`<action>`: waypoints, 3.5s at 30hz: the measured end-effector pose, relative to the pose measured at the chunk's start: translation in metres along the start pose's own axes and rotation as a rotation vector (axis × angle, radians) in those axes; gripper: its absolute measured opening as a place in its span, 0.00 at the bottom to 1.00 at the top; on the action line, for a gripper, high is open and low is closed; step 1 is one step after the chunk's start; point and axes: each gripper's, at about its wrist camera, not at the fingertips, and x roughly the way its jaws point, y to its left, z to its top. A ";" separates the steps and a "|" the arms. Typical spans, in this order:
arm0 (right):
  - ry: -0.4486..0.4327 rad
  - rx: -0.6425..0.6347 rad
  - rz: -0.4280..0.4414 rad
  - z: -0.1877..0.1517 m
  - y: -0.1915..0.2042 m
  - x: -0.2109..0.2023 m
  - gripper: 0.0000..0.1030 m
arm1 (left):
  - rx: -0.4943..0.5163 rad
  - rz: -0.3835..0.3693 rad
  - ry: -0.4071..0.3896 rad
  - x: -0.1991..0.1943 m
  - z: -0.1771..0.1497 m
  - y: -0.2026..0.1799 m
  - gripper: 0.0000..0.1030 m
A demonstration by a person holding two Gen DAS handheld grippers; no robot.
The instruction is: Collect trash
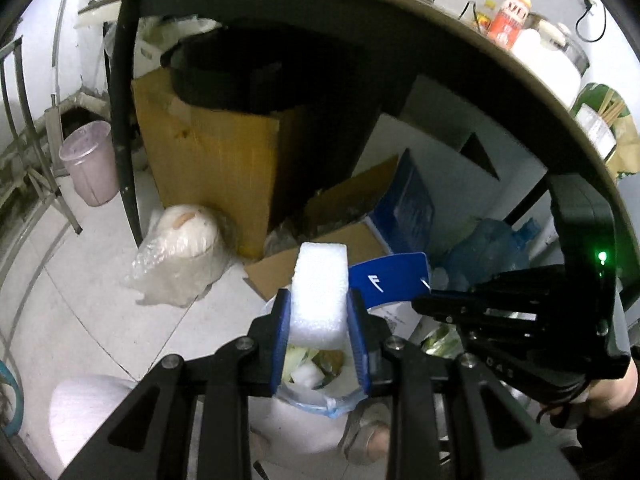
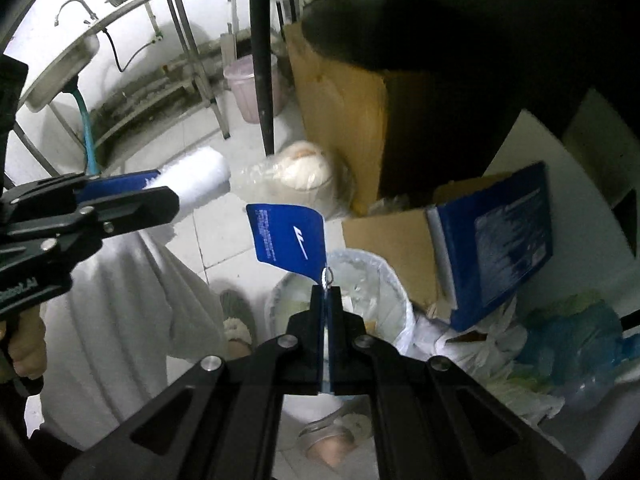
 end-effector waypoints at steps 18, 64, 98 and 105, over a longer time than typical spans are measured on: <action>0.092 0.131 0.047 -0.023 -0.049 0.054 0.17 | 0.022 -0.003 0.181 0.072 -0.017 -0.012 0.26; 0.036 0.232 0.038 -0.053 -0.077 0.012 0.23 | 0.071 -0.007 0.232 0.076 -0.023 -0.053 0.59; -0.150 0.158 -0.022 -0.064 -0.044 -0.113 0.37 | 0.136 0.016 -0.037 -0.045 -0.015 -0.079 0.59; -0.205 0.148 -0.045 -0.061 -0.036 -0.150 0.43 | 0.142 0.016 -0.109 -0.078 -0.002 -0.085 0.59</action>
